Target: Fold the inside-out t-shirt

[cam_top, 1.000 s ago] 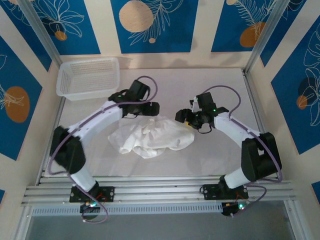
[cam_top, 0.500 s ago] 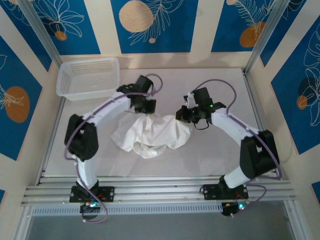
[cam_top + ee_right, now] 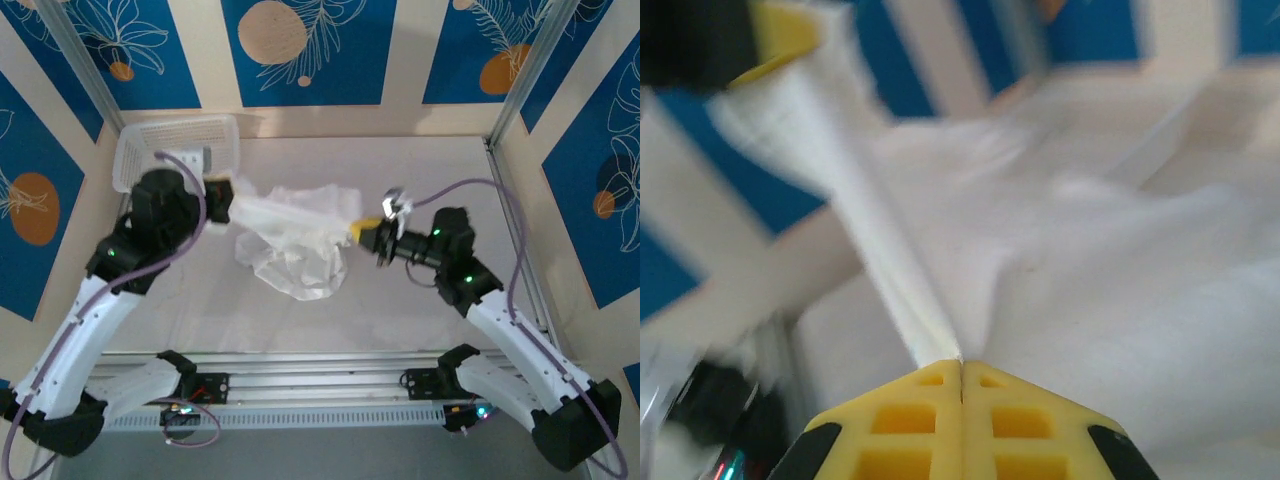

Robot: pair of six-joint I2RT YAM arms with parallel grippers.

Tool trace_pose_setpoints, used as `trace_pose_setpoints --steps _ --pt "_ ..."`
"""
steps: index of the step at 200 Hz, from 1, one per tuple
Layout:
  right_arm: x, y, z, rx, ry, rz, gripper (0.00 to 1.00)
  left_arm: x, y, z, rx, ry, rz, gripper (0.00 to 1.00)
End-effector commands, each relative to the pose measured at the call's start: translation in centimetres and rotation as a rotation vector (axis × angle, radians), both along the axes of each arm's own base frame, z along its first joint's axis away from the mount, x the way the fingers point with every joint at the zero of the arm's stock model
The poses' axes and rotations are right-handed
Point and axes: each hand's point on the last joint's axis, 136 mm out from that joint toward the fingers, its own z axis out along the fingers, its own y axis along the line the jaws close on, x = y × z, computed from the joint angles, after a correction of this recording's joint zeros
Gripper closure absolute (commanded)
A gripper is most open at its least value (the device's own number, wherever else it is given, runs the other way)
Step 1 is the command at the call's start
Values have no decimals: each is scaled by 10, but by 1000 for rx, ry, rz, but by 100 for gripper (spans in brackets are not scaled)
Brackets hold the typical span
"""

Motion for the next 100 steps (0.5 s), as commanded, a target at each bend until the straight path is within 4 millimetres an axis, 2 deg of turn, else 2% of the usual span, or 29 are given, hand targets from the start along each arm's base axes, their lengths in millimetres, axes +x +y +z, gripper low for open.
trace_pose_setpoints --steps 1,4,6,7,10,11,19,27,44,60,73,80,100 --pt "-67 25 -54 -113 81 304 82 -15 55 -97 149 200 246 70" --pt "-71 26 -57 -118 98 311 72 -18 56 -101 141 203 247 65" --pt "-71 26 -57 -119 103 308 69 -20 57 -101 136 200 249 62" --pt "-71 25 -58 -121 110 301 63 -21 57 -103 134 201 250 61" --pt "-69 25 -59 -122 120 286 59 -23 58 -103 124 194 252 56" --pt "-67 24 -59 -122 124 269 54 -23 58 -104 122 192 252 55" --pt "-53 18 -60 -119 139 174 44 -25 57 -102 97 159 240 47" --pt "-35 10 -57 -108 137 68 40 -23 53 -95 77 119 214 43" --pt "7 -15 -61 -104 201 -173 38 -13 28 -79 36 86 105 43" --pt "44 -48 -82 -140 396 -410 40 -1 -12 -80 -7 162 -41 47" --pt "60 -68 -105 -183 602 -522 45 6 -51 -95 -24 263 -153 49" --pt "64 -74 -111 -188 680 -548 47 7 -72 -104 -25 304 -208 49" --pt "72 -76 -137 -215 821 -551 48 6 -126 -139 -22 449 -303 48"
